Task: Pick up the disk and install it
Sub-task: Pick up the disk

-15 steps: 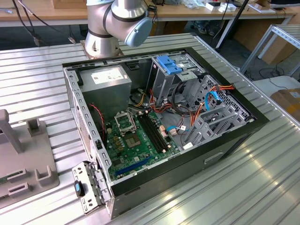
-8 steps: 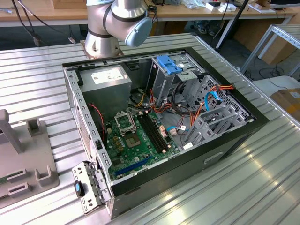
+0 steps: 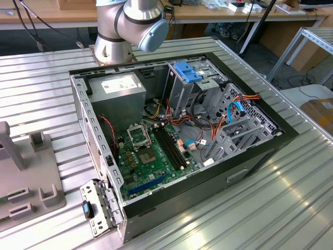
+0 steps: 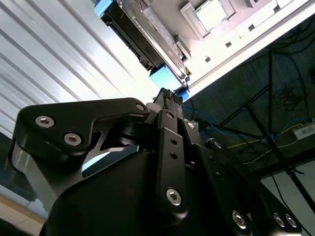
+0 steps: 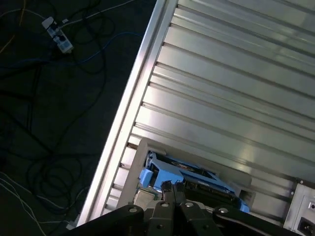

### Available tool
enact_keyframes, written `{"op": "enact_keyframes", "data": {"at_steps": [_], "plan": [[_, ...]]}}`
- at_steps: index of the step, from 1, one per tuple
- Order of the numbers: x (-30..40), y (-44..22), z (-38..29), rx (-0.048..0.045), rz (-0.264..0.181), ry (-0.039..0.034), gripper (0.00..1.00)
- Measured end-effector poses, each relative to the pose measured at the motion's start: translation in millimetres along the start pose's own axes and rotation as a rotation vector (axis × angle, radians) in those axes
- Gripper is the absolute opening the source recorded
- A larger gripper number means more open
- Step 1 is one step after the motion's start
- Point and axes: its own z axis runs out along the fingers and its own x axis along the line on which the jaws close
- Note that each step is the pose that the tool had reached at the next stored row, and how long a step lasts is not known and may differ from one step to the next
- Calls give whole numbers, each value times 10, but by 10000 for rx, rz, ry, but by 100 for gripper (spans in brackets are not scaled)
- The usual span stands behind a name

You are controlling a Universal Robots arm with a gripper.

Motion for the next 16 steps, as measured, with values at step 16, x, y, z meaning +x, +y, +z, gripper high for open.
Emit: {"op": "enact_keyframes", "data": {"at_steps": [16], "plan": [[0,0,2,-72,-3066,134,11]]}}
